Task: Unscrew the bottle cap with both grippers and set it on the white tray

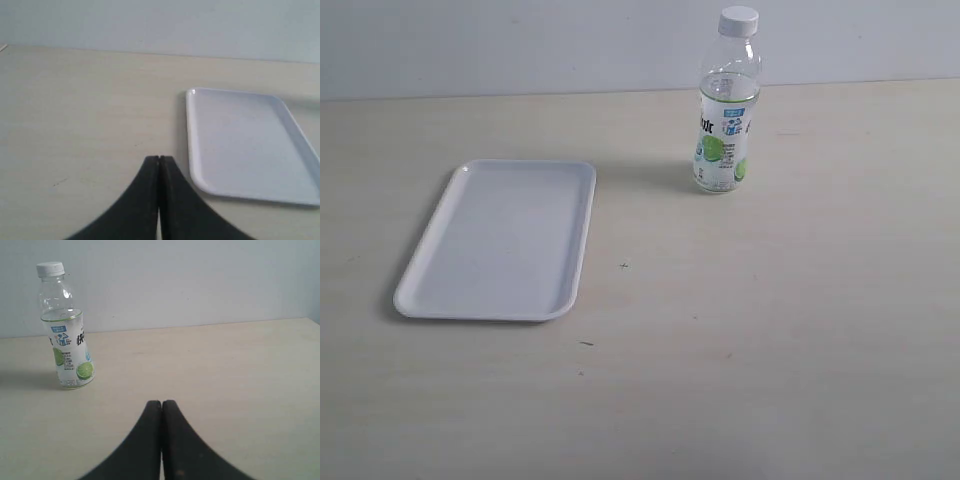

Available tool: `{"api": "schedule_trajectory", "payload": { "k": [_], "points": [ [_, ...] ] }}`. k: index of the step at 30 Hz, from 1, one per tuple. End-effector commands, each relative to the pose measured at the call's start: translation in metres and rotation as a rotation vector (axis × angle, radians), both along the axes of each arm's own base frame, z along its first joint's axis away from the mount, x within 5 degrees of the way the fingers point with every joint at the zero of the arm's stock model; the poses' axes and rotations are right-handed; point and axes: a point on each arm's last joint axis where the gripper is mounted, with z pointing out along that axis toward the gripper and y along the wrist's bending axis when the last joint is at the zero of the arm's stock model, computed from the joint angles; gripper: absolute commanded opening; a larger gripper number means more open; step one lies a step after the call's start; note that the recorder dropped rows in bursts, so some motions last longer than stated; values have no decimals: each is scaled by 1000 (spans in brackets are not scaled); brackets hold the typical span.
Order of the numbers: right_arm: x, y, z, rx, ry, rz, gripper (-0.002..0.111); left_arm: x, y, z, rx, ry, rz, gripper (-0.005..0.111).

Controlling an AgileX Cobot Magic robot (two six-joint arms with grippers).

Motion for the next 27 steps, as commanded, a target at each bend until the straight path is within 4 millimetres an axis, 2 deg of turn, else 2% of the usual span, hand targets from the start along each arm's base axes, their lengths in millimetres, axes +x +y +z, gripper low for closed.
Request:
{"api": "schedule_trajectory", "payload": {
  "k": [1,2,4,7,11,13,15,18,21,23,25,27],
  "points": [
    [0,0,0,-2,-15,-4,0,2,-3,11,-37,-135,-23,0],
    [0,0,0,-2,-15,-4,0,3,-5,23,-185,-252,-33,0],
    [0,0,0,-2,-15,-4,0,1,-6,38,-364,-404,-48,0],
    [0,0,0,-2,-15,-4,0,-4,-6,58,-383,-622,-93,0],
    [0,0,0,-2,-15,-4,0,-21,-5,85,-428,-974,-168,0],
    [0,0,0,-2,-15,-4,0,-23,-5,106,-417,-1037,-176,0],
    [0,0,0,-2,-15,-4,0,-13,-7,129,-360,-1008,-157,0],
    [0,0,0,-2,-15,-4,0,23,-14,159,-283,-899,-162,0],
    [0,0,0,-2,-15,-4,0,76,-27,167,-250,-732,-225,0],
    [0,0,0,-2,-15,-4,0,115,-39,159,-242,-603,-302,0],
    [0,0,0,-2,-15,-4,0,150,-53,142,-245,-497,-402,0],
    [0,0,0,-2,-15,-4,0,174,-65,124,-250,-437,-507,0]
  ]
}}
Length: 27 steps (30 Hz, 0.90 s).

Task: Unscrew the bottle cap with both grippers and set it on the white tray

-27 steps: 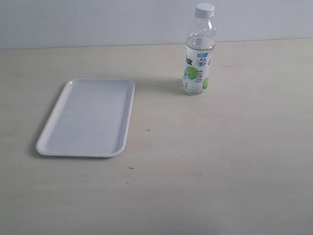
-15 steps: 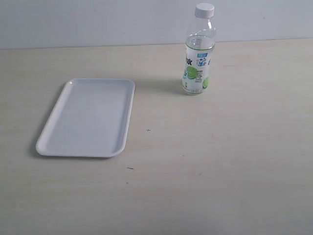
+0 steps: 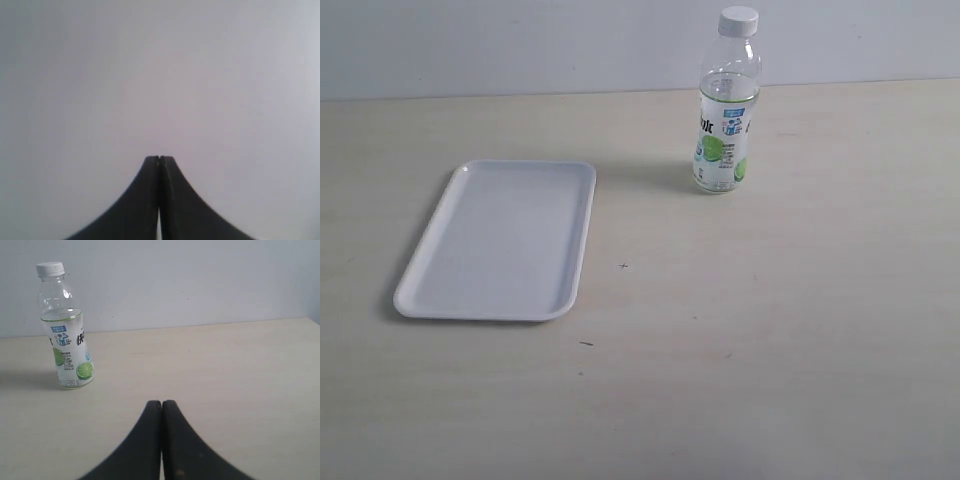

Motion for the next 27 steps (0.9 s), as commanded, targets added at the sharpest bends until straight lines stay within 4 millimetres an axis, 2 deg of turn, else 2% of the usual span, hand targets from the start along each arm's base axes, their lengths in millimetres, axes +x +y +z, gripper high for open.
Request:
{"api": "schedule_trajectory", "payload": {
  "k": [1,6,9,13,14,17,19,22,27],
  "points": [
    [0,0,0,-2,-13,-4,0,64,-30,-45,95,150,-254,0],
    [0,0,0,-2,-13,-4,0,101,-54,-89,126,172,-481,2],
    [0,0,0,-2,-13,-4,0,124,-73,-113,181,248,-548,15],
    [0,0,0,-2,-13,-4,0,150,-109,-138,237,265,-629,53],
    [0,0,0,-2,-13,-4,0,156,-120,-143,264,241,-648,64],
    [0,0,0,-2,-13,-4,0,170,-158,-153,342,148,-702,88],
    [0,0,0,-2,-13,-4,0,177,-180,-165,363,138,-739,91],
    [0,0,0,-2,-13,-4,0,186,-214,-184,404,164,-766,90],
    [0,0,0,-2,-13,-4,0,197,-250,-211,397,255,-718,90]
  ]
}}
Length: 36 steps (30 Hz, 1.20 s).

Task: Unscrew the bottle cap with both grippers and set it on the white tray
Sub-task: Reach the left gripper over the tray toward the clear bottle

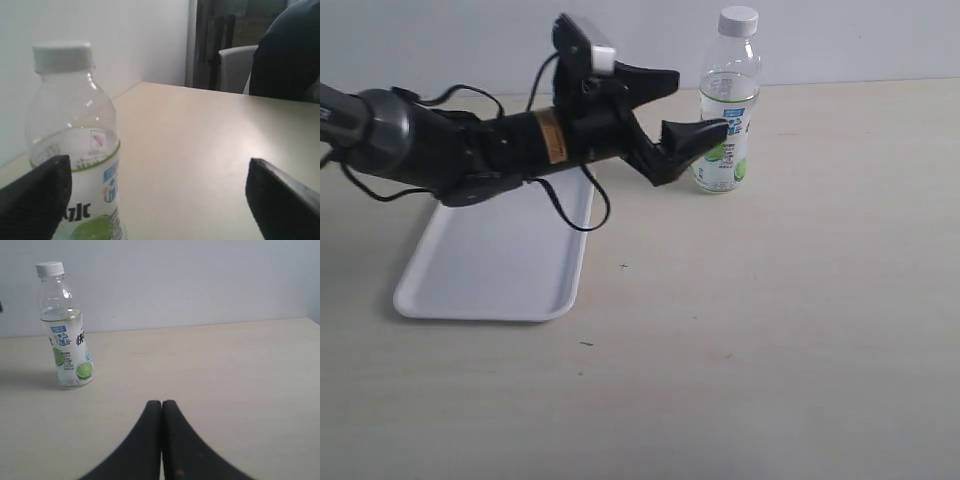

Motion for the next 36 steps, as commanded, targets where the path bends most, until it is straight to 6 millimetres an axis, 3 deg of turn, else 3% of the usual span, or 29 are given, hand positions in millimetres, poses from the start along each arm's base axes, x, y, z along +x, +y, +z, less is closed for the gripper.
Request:
{"api": "schedule_trajectory", "payload": {
  "k": [1,8,13,21,36],
  "points": [
    [0,0,0,-2,-13,-4,0,12,-27,-23,17,71,85,90],
    [0,0,0,-2,-13,-4,0,29,-36,-46,-46,138,178,90],
    [0,0,0,-2,-13,-4,0,38,-37,-55,-68,161,218,97],
    [0,0,0,-2,-13,-4,0,41,-56,-63,-58,166,219,100],
    [0,0,1,-3,-26,-4,0,49,-69,-88,-69,209,288,100]
  ]
}}
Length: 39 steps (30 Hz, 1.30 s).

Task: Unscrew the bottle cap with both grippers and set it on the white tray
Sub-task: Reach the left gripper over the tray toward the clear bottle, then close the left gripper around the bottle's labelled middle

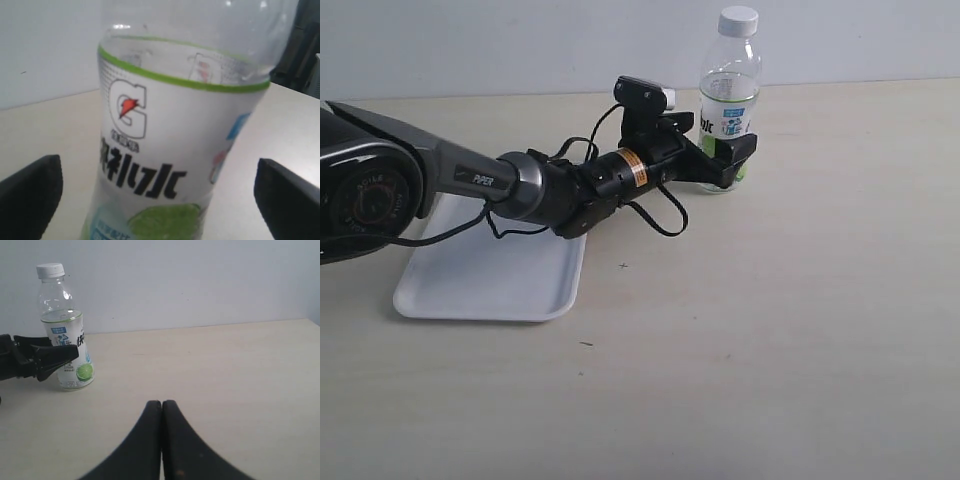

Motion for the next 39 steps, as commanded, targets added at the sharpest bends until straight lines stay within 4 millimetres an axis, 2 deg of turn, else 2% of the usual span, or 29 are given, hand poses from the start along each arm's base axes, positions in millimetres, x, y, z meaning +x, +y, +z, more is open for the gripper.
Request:
{"api": "schedule_trajectory", "payload": {
  "k": [1,17,20,26,30,32,39],
  "points": [
    [0,0,0,-3,-20,-4,0,0,-6,-6,-23,10,24,100],
    [0,0,0,-3,-20,-4,0,0,-8,-6,-28,13,52,99],
    [0,0,0,-3,-20,-4,0,0,-8,-6,-29,14,53,92],
    [0,0,0,-3,-20,-4,0,1,-8,-7,-22,14,56,65],
    [0,0,0,-3,-20,-4,0,0,-8,-7,-9,1,54,54],
    [0,0,0,-3,-20,-4,0,0,-8,-7,-6,-2,50,50],
    [0,0,0,-3,-20,-4,0,-4,-8,-4,66,-13,0,50]
  ]
}}
